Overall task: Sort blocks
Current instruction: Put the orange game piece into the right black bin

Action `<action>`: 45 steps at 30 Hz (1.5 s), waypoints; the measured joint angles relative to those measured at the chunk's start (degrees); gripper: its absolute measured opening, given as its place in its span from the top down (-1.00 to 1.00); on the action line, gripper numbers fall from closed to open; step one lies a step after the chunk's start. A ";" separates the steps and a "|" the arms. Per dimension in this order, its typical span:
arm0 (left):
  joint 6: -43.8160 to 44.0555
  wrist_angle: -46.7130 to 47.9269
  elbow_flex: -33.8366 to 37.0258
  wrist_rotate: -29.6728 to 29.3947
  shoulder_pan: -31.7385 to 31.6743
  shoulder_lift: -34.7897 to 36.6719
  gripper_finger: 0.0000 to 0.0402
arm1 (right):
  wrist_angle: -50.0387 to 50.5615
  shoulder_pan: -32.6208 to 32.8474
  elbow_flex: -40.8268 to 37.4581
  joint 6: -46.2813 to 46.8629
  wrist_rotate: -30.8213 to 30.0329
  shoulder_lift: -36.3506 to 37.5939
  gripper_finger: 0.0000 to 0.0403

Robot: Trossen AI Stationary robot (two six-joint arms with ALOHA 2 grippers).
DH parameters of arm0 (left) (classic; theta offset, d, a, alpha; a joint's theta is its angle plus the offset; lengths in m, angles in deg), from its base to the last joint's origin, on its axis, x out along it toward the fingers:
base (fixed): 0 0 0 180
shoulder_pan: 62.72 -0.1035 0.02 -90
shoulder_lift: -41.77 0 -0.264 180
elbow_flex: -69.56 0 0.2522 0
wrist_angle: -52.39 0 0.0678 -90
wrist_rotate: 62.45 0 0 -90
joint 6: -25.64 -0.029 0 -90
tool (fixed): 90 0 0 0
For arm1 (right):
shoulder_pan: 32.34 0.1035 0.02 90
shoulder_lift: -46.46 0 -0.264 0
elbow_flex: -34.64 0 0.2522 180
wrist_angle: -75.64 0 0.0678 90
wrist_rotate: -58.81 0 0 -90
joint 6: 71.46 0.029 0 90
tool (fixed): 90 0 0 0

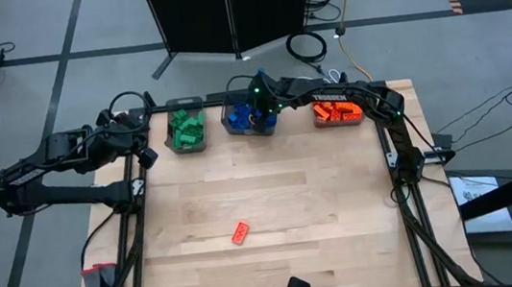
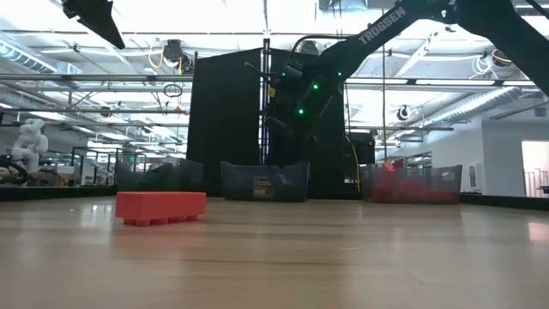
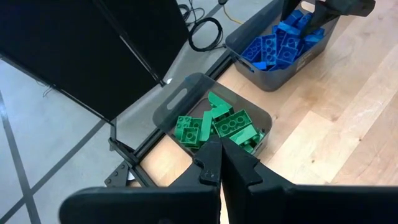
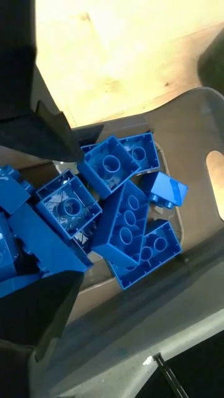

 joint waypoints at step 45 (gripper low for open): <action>0.10 -0.37 0.00 0.00 0.02 0.00 1.00 | -5.20 0.33 0.22 -5.57 -0.61 11.80 -0.48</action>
